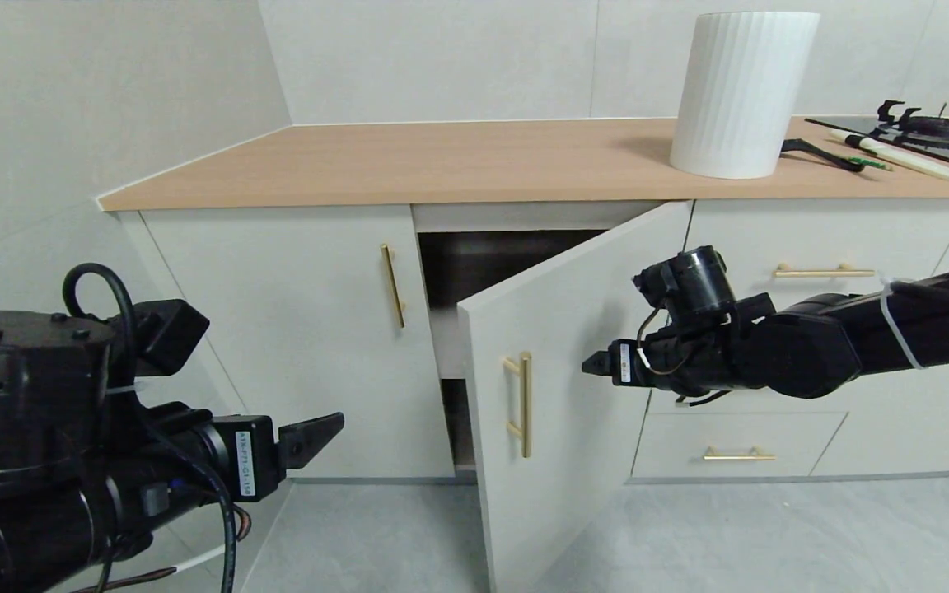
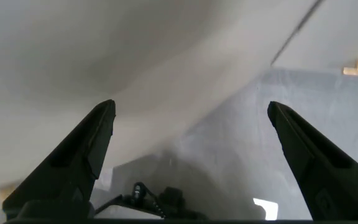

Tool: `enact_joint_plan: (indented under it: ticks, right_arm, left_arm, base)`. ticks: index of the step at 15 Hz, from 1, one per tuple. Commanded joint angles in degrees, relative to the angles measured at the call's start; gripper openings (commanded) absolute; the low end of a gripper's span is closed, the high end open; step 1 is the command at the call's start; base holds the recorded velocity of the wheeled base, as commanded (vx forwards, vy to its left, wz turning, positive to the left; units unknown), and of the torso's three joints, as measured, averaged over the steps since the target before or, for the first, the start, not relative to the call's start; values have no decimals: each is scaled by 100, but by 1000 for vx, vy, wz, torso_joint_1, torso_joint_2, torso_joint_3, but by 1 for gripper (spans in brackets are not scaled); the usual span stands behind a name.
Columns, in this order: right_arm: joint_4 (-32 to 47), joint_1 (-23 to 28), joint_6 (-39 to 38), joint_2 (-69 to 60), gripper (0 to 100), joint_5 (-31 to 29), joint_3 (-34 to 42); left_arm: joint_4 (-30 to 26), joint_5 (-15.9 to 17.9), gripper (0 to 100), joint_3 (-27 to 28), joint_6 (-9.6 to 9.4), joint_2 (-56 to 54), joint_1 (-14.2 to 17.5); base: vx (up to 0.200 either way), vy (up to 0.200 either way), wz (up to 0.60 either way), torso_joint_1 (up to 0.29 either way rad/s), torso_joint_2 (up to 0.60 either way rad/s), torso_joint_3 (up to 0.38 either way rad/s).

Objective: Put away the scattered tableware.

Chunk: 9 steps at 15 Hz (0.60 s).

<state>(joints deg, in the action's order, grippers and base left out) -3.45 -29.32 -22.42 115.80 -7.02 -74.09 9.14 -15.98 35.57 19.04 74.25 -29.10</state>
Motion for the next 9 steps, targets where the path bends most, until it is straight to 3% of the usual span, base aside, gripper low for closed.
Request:
enact_joint_plan:
  ticks: [1,9]
  right_arm:
    - [-42,-21,-61,22,100,-1,-9]
    - [-1132,-153,-711,479,100,-19,-35]
  left_arm:
    - [0,-1,100,2,3,10,1]
    - [0,-1,100,2,3,28,10]
  base:
    - [0,0,0,0,0,0]
    - [0,0,0,0,0,0]
